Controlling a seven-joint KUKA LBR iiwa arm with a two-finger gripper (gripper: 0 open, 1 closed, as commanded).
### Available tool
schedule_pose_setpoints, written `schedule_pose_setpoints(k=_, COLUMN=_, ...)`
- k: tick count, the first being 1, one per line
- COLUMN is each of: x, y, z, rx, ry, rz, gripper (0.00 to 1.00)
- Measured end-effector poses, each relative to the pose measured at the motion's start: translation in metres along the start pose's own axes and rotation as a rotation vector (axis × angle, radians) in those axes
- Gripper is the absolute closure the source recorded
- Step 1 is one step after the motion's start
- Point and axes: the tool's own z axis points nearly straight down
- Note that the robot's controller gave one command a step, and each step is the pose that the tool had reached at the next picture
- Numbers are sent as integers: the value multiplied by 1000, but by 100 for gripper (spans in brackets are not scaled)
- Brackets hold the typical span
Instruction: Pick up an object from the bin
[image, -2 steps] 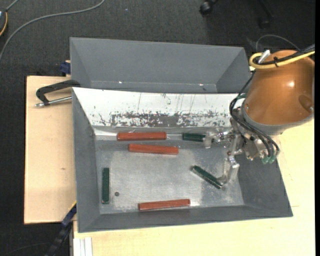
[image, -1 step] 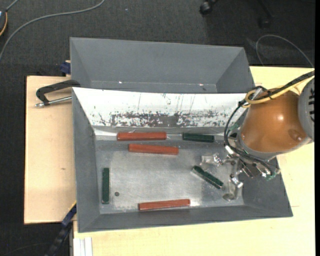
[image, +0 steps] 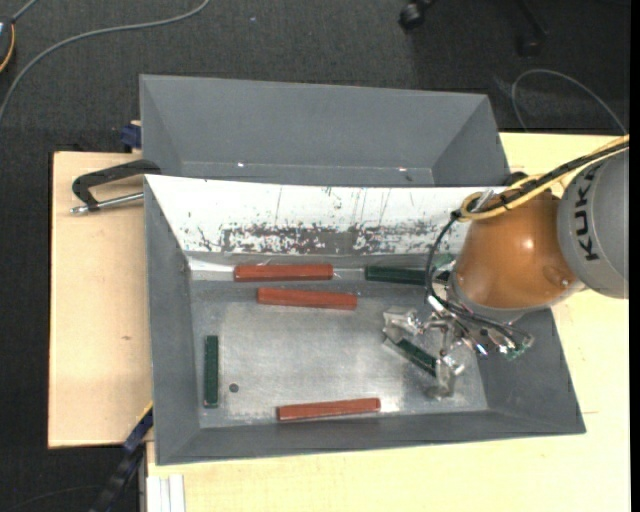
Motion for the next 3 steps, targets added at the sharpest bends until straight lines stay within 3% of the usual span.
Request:
schedule_pose_setpoints(k=1, x=-1, y=-1, z=-4, rx=3, ry=-5, rz=0, gripper=100)
schedule_pose_setpoints(k=2, x=-42, y=-19, z=-4, rx=5, ry=-6, rz=158, gripper=100)
schedule_pose_setpoints(k=3, x=-37, y=-35, z=-193, rx=11, ry=-13, rz=165, gripper=100)
